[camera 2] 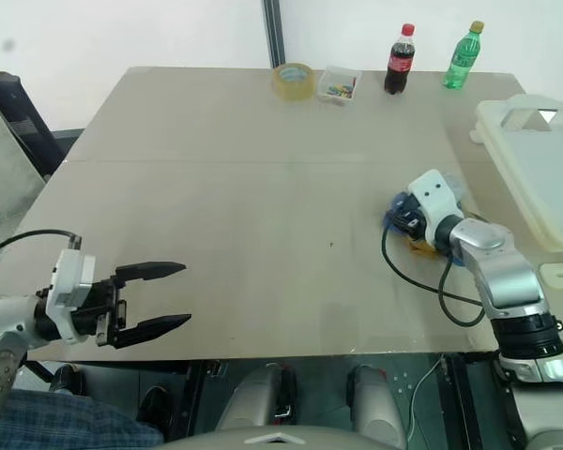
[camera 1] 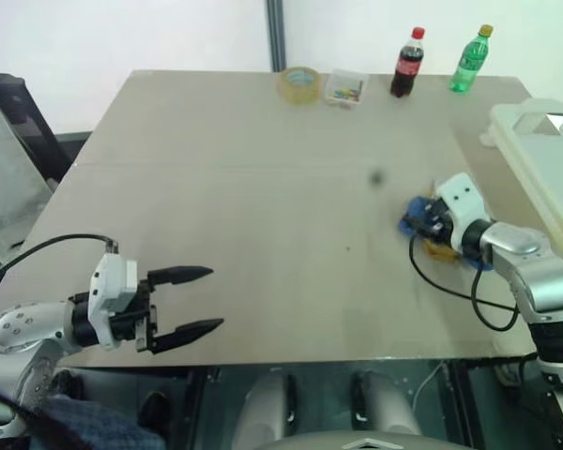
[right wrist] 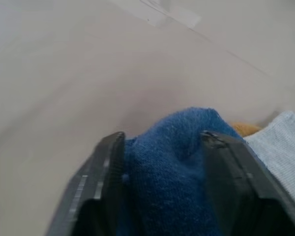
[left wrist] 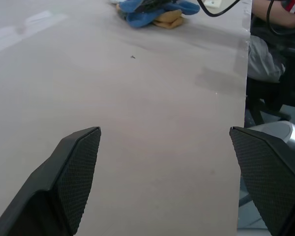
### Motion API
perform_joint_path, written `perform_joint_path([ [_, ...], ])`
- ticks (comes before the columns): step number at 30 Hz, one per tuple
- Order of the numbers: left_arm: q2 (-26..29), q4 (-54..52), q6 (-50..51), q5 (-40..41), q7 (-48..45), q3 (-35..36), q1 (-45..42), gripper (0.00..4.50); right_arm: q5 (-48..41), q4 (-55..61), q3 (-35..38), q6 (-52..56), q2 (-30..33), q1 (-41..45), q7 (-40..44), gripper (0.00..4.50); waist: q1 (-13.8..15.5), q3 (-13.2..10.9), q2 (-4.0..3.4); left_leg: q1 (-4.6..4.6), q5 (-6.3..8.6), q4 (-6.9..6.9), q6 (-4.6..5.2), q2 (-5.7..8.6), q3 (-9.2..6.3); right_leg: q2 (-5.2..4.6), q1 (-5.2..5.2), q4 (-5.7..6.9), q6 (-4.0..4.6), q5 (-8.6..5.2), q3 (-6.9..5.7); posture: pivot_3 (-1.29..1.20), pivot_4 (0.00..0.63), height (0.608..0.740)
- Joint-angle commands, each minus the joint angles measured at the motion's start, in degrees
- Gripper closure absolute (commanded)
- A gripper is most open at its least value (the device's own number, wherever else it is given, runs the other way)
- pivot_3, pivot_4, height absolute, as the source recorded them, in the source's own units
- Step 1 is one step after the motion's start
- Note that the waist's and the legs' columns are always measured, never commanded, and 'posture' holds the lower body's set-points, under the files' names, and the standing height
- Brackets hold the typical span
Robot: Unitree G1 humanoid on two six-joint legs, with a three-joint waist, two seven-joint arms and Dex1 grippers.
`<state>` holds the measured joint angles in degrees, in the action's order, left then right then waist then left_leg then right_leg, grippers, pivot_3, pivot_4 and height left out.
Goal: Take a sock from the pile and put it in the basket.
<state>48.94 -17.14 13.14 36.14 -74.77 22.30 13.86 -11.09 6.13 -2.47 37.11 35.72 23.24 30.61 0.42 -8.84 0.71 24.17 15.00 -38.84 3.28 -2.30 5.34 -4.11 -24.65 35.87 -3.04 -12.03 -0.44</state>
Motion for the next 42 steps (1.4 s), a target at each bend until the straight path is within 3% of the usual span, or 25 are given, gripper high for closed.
perform_joint_path([
  [1,-0.4,-0.4,-1.5,-0.1,-0.2,0.7,0.5,0.0,0.6,0.6,1.4,-1.2,0.2,1.2,0.1,3.42,-0.1,0.0,0.0,0.0,0.01,0.0,0.02,0.0,-0.01,0.0,0.0,0.01,0.0,0.0,0.0,0.0,0.15,0.74],
  [3,-0.6,-0.7,-1.6,-0.3,0.0,0.5,0.8,0.0,0.9,0.5,1.6,-1.7,0.1,1.4,0.0,4.34,-0.4,0.0,0.0,-0.01,0.01,0.0,0.03,-0.01,-0.01,0.0,0.0,0.03,0.0,0.0,0.0,0.0,0.15,0.74],
  [4,-0.6,-0.8,-1.7,-0.3,0.0,0.4,0.9,0.0,1.0,0.6,1.5,-1.8,0.1,1.4,0.1,4.43,-0.5,0.0,0.0,-0.01,0.01,0.0,0.02,-0.01,-0.01,0.01,0.0,0.03,0.0,0.0,0.0,0.0,0.15,0.74],
  [12,-0.7,-0.8,-1.5,0.0,0.3,0.4,1.0,0.0,-1.3,6.1,-1.6,-1.8,-0.8,1.4,5.8,4.43,-1.2,0.0,0.0,-0.01,0.0,0.0,0.0,-0.02,-0.02,0.04,0.0,0.04,-0.01,0.01,0.0,0.0,0.15,0.74],
  [18,-1.1,-1.5,-1.4,0.1,0.9,0.7,1.6,0.0,0.8,10.7,-12.6,-3.9,-5.1,0.7,9.1,4.43,-1.3,0.0,0.0,-0.08,0.0,0.0,0.0,-0.05,-0.01,0.09,0.0,0.12,-0.01,0.01,0.0,0.0,0.15,0.74],
  [29,-1.2,-1.8,-1.6,0.4,1.4,1.1,2.1,0.0,5.1,1.8,-28.2,-12.4,-18.4,7.6,15.0,4.43,-1.3,0.0,0.04,-0.12,-0.07,-0.06,-0.11,-0.06,-0.01,0.07,0.02,0.23,0.01,0.01,0.01,0.0,0.15,0.74],
  [32,-1.4,-2.3,-1.5,0.5,1.8,1.6,2.7,0.0,7.3,-1.6,-32.0,-16.9,-18.5,9.6,19.7,4.43,-1.4,0.0,0.04,-0.13,-0.07,-0.06,-0.12,-0.06,0.0,0.07,0.02,0.24,0.0,0.01,0.01,0.0,0.15,0.74],
  [35,-1.4,-2.7,-1.3,0.7,2.3,2.0,3.2,0.0,10.9,-4.5,-34.9,-21.9,-16.5,10.6,22.8,3.5,-1.2,0.0,0.07,-0.22,-0.07,-0.06,-0.13,-0.07,0.0,0.06,0.04,0.25,0.01,0.01,0.01,0.0,0.15,0.74],
  [36,-1.4,-2.8,-1.2,0.7,2.4,2.1,3.4,0.0,10.5,-4.4,-34.3,-21.8,-16.6,10.4,23.1,2.89,-1.2,0.0,0.07,-0.22,-0.07,-0.06,-0.13,-0.07,-0.01,0.05,0.04,0.25,0.01,0.01,0.0,0.0,0.15,0.74],
  [41,-1.5,-3.1,-1.2,1.0,2.9,2.5,4.3,0.0,6.5,3.9,-26.5,-14.1,-13.9,8.4,22.6,0.95,-1.3,0.0,0.07,-0.23,-0.09,-0.06,-0.17,-0.08,0.03,0.04,0.04,0.34,0.01,0.01,0.03,0.0,0.15,0.74],
  [42,-1.5,-3.3,-1.1,1.1,3.0,2.4,4.3,0.0,5.0,6.0,-24.4,-12.0,-13.1,7.8,22.5,0.95,-1.2,0.0,0.08,-0.23,-0.09,-0.06,-0.17,-0.09,0.04,0.04,0.03,0.36,0.01,0.01,0.04,0.0,0.15,0.74],
])
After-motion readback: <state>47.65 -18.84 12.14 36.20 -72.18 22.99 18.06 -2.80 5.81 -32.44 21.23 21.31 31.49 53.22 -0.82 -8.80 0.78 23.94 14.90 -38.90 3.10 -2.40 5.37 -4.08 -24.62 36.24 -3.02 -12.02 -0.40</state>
